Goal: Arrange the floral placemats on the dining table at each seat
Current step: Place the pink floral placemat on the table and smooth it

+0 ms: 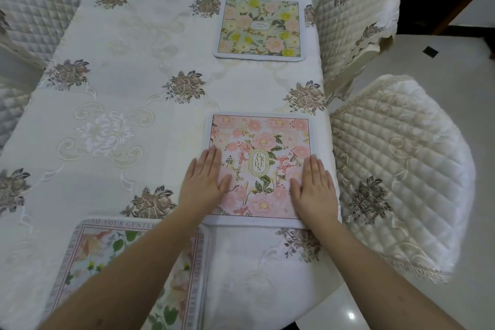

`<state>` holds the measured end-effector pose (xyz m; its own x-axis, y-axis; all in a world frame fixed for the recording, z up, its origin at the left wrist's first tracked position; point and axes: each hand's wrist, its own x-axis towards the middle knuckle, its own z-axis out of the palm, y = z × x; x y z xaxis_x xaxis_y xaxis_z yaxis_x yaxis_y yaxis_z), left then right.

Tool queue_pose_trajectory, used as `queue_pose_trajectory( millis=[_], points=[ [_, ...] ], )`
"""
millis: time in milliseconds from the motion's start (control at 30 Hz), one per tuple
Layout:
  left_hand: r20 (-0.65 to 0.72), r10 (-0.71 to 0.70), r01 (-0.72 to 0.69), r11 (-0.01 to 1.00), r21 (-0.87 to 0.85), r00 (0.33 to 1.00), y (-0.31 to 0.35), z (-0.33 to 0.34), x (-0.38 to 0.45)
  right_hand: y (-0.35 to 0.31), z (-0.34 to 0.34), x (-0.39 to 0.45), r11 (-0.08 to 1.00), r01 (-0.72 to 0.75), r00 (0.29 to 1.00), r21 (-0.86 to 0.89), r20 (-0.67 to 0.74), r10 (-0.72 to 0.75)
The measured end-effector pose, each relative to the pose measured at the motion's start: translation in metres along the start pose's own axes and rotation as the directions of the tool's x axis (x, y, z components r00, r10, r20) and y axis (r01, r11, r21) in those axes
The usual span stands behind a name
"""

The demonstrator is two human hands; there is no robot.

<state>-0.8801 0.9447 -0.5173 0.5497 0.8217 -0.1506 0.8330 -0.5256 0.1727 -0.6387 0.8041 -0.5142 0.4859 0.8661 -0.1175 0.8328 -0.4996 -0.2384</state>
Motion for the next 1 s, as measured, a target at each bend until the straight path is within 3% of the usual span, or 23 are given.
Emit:
queue_pose_trajectory(
  millis=[100, 233, 400, 633, 767, 1000],
  points=[
    [-0.055, 0.031, -0.032, 0.999, -0.016, 0.998, 0.007, -0.006, 0.013, -0.011, -0.006, 0.018, 0.999, 0.01, 0.999, 0.048, -0.049, -0.008],
    [-0.146, 0.1, -0.108, 0.993, -0.05, 0.984, 0.038, -0.014, 0.05, -0.053, -0.012, 0.058, 0.987, 0.127, 0.987, 0.101, -0.11, -0.116],
    [-0.101, 0.124, -0.126, 0.992, -0.018, 0.987, 0.053, -0.017, 0.094, -0.093, -0.012, 0.11, 0.961, 0.252, 0.967, 0.118, -0.058, -0.247],
    [-0.069, 0.195, -0.194, 0.981, 0.019, 0.978, 0.039, 0.001, 0.112, -0.082, 0.014, 0.129, 0.974, 0.226, 0.974, 0.001, 0.006, -0.226],
    [-0.085, 0.158, -0.16, 0.987, -0.014, 0.984, 0.036, -0.001, 0.116, -0.066, 0.008, 0.13, 0.974, 0.225, 0.974, -0.006, 0.023, -0.224],
    [-0.05, 0.054, -0.055, 0.998, -0.014, 0.997, 0.003, -0.008, 0.115, -0.003, -0.009, 0.133, 0.996, 0.087, 0.996, 0.0, 0.008, -0.087]
  ],
)
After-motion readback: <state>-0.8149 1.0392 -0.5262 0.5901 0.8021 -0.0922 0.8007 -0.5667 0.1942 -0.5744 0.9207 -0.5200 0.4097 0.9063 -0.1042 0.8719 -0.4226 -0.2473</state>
